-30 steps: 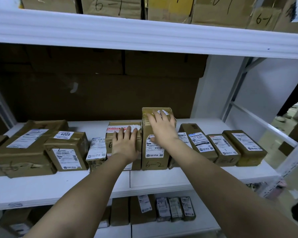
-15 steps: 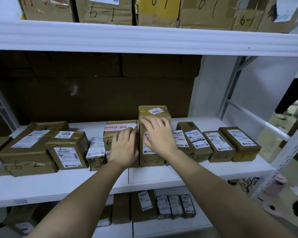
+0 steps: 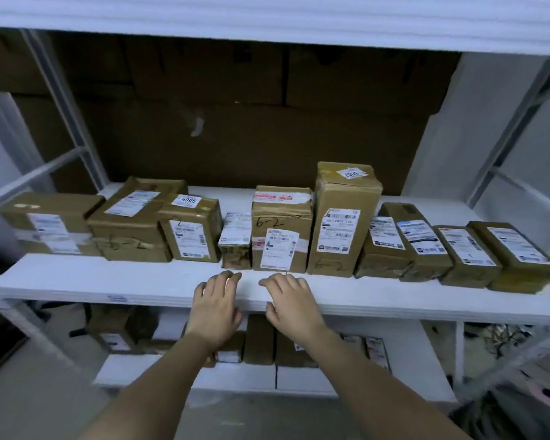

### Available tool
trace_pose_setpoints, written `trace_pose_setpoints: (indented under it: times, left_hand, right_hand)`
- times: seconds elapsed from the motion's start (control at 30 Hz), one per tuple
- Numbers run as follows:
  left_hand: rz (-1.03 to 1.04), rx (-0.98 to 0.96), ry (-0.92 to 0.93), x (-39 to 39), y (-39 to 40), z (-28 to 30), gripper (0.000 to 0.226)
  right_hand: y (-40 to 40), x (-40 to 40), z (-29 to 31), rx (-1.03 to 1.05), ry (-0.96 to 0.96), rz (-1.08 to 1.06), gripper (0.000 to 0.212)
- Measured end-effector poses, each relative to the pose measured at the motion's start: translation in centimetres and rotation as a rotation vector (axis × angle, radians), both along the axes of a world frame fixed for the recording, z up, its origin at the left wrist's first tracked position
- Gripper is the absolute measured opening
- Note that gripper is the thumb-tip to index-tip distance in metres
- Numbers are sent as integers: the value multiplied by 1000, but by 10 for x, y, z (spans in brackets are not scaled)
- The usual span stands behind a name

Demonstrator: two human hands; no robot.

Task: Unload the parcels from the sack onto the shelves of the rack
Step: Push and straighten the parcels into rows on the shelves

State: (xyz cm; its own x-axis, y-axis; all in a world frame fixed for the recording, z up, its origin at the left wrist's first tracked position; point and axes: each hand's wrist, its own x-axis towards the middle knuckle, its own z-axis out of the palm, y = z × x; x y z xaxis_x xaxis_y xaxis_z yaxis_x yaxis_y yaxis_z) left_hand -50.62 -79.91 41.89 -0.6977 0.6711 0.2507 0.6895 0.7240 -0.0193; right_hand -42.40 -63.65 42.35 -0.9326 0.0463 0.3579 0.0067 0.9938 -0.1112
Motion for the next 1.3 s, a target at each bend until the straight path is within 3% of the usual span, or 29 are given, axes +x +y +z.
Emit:
trace_pose_setpoints:
  times: [0.17,0.3,0.43,0.7,0.9,1.1,1.3]
  left_hand:
    - [-1,-51,-86,-19,-81,-20,66]
    - [27,-151,-264,-47,-161,-42,72]
    - [89,-341,-443,-71,-223,-63,73]
    - [41,-418,-511,-112,-254,-113,68]
    - [30,-436,-503,-157,-240,-198,69]
    - [57,-402,-538,-200,-214,-321,74]
    - [47,-447,-376,-234,-187,-441,72]
  right_hand:
    - [-67,-21,-26,30,-184,110,39]
    - [-136,-40,-56,-8,-289,128,36]
    - [-201,-53,-90,-31,-500,52,45]
    - [-252,-89,-139,16,-725,-91,64]
    - [-235,-143,-214,90,-717,-171,62]
    - [-213,-205,-311,128,-590,-177,80]
    - [-207,-242,-401,133,-287,-95,78]
